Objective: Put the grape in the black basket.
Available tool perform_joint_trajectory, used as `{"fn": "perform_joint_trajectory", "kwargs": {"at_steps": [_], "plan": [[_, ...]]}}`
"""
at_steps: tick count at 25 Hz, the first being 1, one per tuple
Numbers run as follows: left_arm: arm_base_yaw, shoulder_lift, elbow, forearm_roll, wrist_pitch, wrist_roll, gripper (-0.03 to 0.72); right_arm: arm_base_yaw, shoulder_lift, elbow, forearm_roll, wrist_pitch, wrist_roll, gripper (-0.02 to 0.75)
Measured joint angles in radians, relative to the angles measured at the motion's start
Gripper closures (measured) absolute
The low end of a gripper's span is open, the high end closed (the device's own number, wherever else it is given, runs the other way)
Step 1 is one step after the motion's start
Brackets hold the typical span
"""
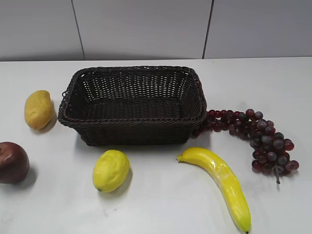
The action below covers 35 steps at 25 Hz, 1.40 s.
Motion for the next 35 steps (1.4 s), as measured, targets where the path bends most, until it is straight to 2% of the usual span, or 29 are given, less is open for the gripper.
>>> {"fn": "perform_joint_trajectory", "kwargs": {"at_steps": [4, 15, 22, 30, 35], "plan": [[0.000, 0.000, 0.000, 0.000, 0.000, 0.000, 0.455, 0.000, 0.131, -0.018, 0.000, -0.146, 0.000, 0.137], [0.000, 0.000, 0.000, 0.000, 0.000, 0.000, 0.455, 0.000, 0.662, -0.019, 0.037, -0.409, 0.000, 0.137], [0.000, 0.000, 0.000, 0.000, 0.000, 0.000, 0.457, 0.000, 1.050, -0.068, 0.140, -0.453, -0.070, 0.140], [0.000, 0.000, 0.000, 0.000, 0.000, 0.000, 0.457, 0.001, 1.385, -0.261, 0.152, -0.463, -0.089, 0.142], [0.000, 0.000, 0.000, 0.000, 0.000, 0.000, 0.459, 0.051, 1.520, -0.330, 0.151, -0.465, -0.116, 0.142]]}}
